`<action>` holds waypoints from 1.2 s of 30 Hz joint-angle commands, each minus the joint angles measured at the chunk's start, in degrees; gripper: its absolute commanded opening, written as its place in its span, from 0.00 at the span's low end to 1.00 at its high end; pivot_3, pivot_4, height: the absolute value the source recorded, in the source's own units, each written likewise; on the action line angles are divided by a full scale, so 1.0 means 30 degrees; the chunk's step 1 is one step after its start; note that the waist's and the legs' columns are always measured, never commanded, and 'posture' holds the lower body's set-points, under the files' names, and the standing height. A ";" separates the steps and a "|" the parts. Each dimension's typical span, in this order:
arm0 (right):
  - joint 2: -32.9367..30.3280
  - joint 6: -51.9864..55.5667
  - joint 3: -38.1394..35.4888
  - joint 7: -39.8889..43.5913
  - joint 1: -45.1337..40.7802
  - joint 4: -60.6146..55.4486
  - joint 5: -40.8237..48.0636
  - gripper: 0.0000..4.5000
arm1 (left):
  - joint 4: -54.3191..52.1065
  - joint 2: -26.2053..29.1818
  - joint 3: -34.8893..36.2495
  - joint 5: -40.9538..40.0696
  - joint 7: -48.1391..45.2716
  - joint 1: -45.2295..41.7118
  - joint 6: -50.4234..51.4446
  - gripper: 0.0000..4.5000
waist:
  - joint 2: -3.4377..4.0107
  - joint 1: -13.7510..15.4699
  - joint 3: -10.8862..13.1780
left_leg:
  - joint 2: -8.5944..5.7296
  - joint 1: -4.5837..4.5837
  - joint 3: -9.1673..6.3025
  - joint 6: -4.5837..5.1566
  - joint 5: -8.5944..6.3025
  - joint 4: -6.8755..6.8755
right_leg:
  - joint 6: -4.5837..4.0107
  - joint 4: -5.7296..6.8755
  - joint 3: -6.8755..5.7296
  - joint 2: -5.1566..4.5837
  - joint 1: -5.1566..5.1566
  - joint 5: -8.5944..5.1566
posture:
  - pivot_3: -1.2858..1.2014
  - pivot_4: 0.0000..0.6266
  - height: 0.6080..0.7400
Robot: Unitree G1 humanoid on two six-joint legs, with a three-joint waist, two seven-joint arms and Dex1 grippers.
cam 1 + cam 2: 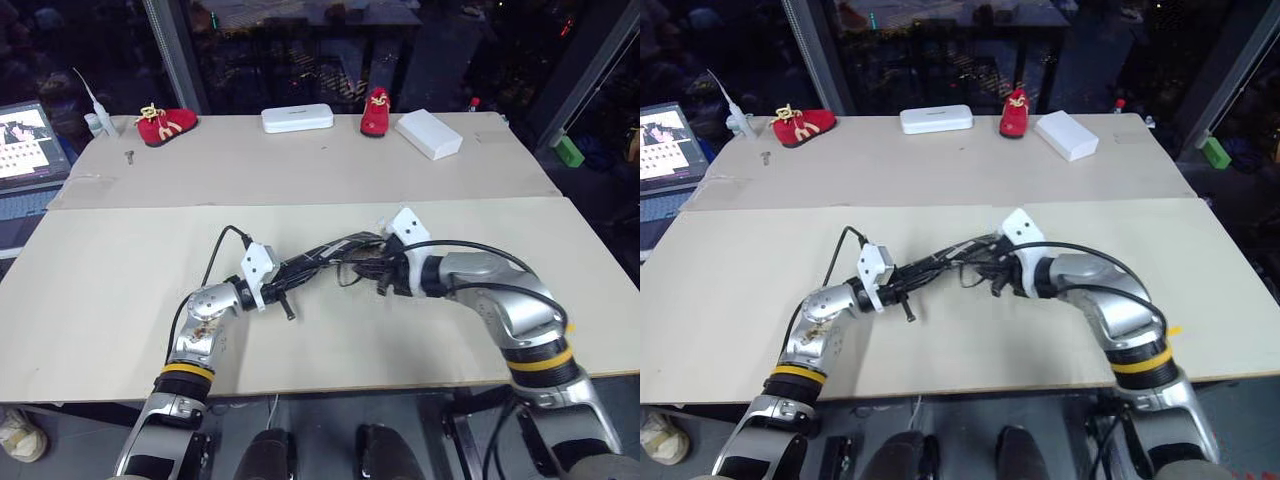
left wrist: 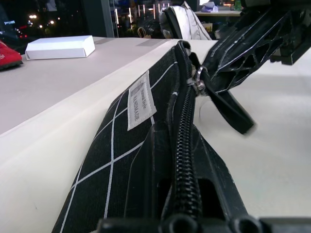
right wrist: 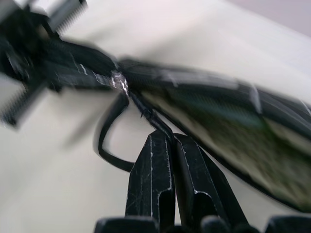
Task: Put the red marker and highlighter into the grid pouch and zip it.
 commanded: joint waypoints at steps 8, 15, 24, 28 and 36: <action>-0.2646 -0.2811 -0.2321 0.0711 0.0066 0.1760 -0.0427 0.01 | -0.0324 0.0066 -0.0003 0.0114 0.0009 0.0041 -0.0435 0.00 | -0.0002 -0.0078 0.0001 | 0.0003 0.0008 0.0001 0.0002 -0.0001 -0.0003 | 0.0000 0.0002 0.0005 0.0043 -0.0005 -0.0002 | 0.52 0.24 1.00; -0.1897 -0.2513 -0.2469 0.0768 0.0249 0.1501 -0.0012 0.17 | -0.0332 -0.0072 -0.0012 0.0224 0.0036 0.0007 -0.0476 0.00 | -0.0003 -0.0074 0.0001 | 0.0009 0.0009 0.0000 0.0002 -0.0001 -0.0002 | 0.0002 0.0004 0.0018 0.0023 0.0000 -0.0002 | 0.52 0.24 1.00; -0.2799 -0.1616 -0.2983 0.2035 0.1106 0.0470 0.1413 0.85 | -0.0283 -0.0217 -0.0073 0.0201 -0.0206 -0.0166 -0.0694 0.00 | -0.0003 0.0047 0.0002 | 0.0015 0.0002 -0.0005 0.0003 -0.0002 -0.0002 | 0.0002 -0.0001 0.0010 0.0014 0.0000 -0.0003 | 0.52 0.24 1.00; -0.4826 -0.1504 -0.5766 0.4014 0.2568 -0.0134 0.3340 0.99 | -0.0038 -0.0224 -0.0336 0.0290 -0.0883 -0.0460 -0.1207 0.00 | -0.0004 0.0299 0.0003 | 0.0002 -0.0010 -0.0008 0.0003 -0.0002 -0.0001 | 0.0006 -0.0016 0.0001 0.0003 -0.0001 -0.0005 | 0.52 0.24 1.00; -0.6939 -0.3379 -0.9036 0.6127 0.8659 -0.3098 0.4168 0.99 | 0.0826 0.0250 -0.1403 0.0197 -0.4011 -0.1567 -0.3145 0.00 | -0.0010 0.0181 0.0006 | 0.0007 -0.0035 -0.0019 0.0048 -0.0030 0.0004 | 0.0031 -0.0039 0.0017 0.0011 0.0008 -0.0021 | 0.52 0.24 1.00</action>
